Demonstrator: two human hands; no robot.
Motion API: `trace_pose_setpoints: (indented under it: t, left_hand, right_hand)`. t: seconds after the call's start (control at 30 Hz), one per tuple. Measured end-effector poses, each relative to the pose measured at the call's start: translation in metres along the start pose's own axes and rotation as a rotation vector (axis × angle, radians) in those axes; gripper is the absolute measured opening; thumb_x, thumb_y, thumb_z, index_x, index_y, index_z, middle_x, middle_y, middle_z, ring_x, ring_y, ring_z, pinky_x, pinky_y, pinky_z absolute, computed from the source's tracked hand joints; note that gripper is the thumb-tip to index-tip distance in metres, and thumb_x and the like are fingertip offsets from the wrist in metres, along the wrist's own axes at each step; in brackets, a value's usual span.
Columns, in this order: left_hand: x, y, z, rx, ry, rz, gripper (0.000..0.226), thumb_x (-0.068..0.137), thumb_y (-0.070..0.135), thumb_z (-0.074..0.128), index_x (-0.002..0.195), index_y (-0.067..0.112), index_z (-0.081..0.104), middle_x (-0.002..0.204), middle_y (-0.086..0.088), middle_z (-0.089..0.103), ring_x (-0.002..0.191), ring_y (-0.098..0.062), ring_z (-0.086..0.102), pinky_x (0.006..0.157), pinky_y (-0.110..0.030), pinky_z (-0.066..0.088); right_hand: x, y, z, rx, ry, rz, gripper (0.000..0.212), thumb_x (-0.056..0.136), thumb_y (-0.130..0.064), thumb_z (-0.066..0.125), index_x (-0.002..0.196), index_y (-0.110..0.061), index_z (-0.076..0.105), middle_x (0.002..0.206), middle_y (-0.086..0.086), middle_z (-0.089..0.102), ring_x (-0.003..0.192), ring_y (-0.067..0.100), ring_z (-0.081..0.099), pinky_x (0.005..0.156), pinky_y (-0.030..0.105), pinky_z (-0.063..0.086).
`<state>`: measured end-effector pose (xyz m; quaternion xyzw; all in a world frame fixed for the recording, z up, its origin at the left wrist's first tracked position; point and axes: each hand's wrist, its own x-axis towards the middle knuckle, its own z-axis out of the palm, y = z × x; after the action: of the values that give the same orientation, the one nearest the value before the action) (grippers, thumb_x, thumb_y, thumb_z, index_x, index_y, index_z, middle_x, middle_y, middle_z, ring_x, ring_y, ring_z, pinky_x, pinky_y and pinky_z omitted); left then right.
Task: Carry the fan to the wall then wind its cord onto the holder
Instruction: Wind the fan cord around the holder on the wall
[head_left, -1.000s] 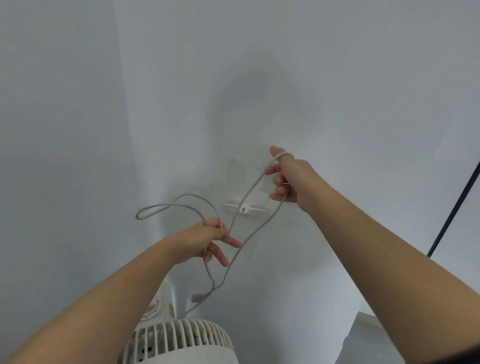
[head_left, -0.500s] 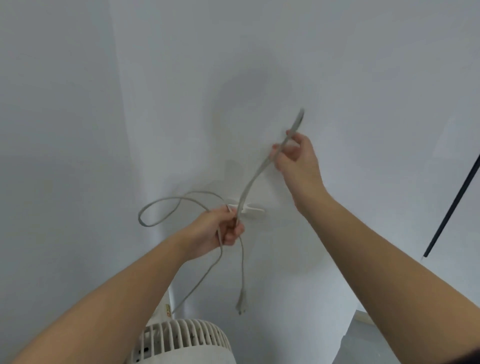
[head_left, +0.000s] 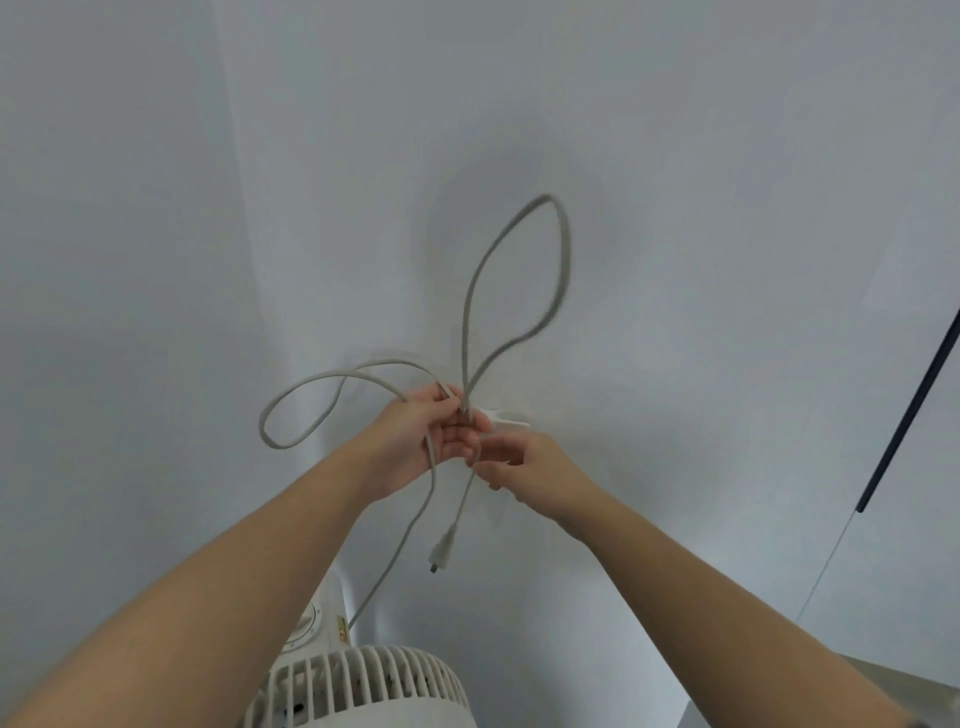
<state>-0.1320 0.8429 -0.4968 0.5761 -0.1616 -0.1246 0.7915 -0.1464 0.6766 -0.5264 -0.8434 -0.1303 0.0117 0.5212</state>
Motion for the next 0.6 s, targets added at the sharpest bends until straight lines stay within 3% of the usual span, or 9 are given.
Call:
trace_pose_setpoints:
  t: [0.1,0.23,0.33,0.43,0.53,0.6]
  left_hand:
    - [0.000,0.001,0.003,0.039,-0.007,-0.035,0.017,0.102,0.003,0.034,0.095,0.004,0.049,0.091,-0.020,0.072,0.058,-0.018,0.067,0.055,-0.025,0.056]
    - [0.004,0.002,-0.003,0.325,0.142,-0.057,0.016,0.100,0.005,0.040,0.102,0.004,0.055,0.108,-0.015,0.070,0.051,-0.013,0.063,0.049,-0.021,0.051]
    - [0.008,-0.003,-0.008,0.566,0.266,-0.078,0.019,0.097,0.005,0.041,0.092,0.008,0.059,0.097,-0.011,0.066,0.041,-0.009,0.055,0.043,-0.020,0.043]
    - [0.012,-0.008,-0.012,0.766,0.365,-0.101,0.019,0.093,0.005,0.041,0.091,0.007,0.060,0.081,-0.011,0.055,0.041,-0.015,0.045,0.040,-0.020,0.035]
    - [0.016,-0.009,-0.016,0.827,0.417,-0.110,0.019,0.092,0.010,0.047,0.094,0.004,0.065,0.070,-0.007,0.049,0.045,-0.016,0.037,0.043,-0.021,0.031]
    - [0.017,-0.006,-0.013,0.741,0.423,-0.075,0.017,0.094,0.014,0.050,0.100,0.003,0.062,0.068,-0.008,0.051,0.042,-0.016,0.037,0.040,-0.020,0.030]
  right_hand:
    - [-0.001,0.004,0.001,-0.024,-0.030,-0.016,0.010,0.089,-0.008,0.061,0.091,-0.014,0.068,0.082,-0.001,0.069,0.065,0.006,0.058,0.056,0.011,0.041]
    - [-0.005,0.017,-0.007,-0.069,-0.042,0.032,0.011,0.085,-0.012,0.064,0.081,-0.020,0.071,0.078,-0.005,0.073,0.078,0.007,0.065,0.079,0.024,0.048]
    - [-0.010,0.018,-0.017,-0.019,-0.015,-0.046,0.009,0.082,-0.004,0.067,0.085,-0.013,0.069,0.079,0.004,0.069,0.078,0.015,0.063,0.075,0.021,0.049]
    - [-0.015,0.017,-0.032,0.067,-0.155,-0.065,0.021,0.083,0.003,0.062,0.101,-0.008,0.063,0.076,0.005,0.064,0.073,0.017,0.065,0.072,0.022,0.051]
    - [-0.019,0.022,-0.045,0.100,-0.281,0.014,0.036,0.077,-0.002,0.062,0.112,-0.007,0.059,0.077,0.004,0.065,0.072,0.017,0.067,0.071,0.024,0.052]
    - [-0.019,0.028,-0.054,-0.020,-0.303,0.036,0.039,0.078,0.002,0.064,0.115,-0.010,0.059,0.079,0.002,0.067,0.073,0.014,0.066,0.073,0.025,0.052]
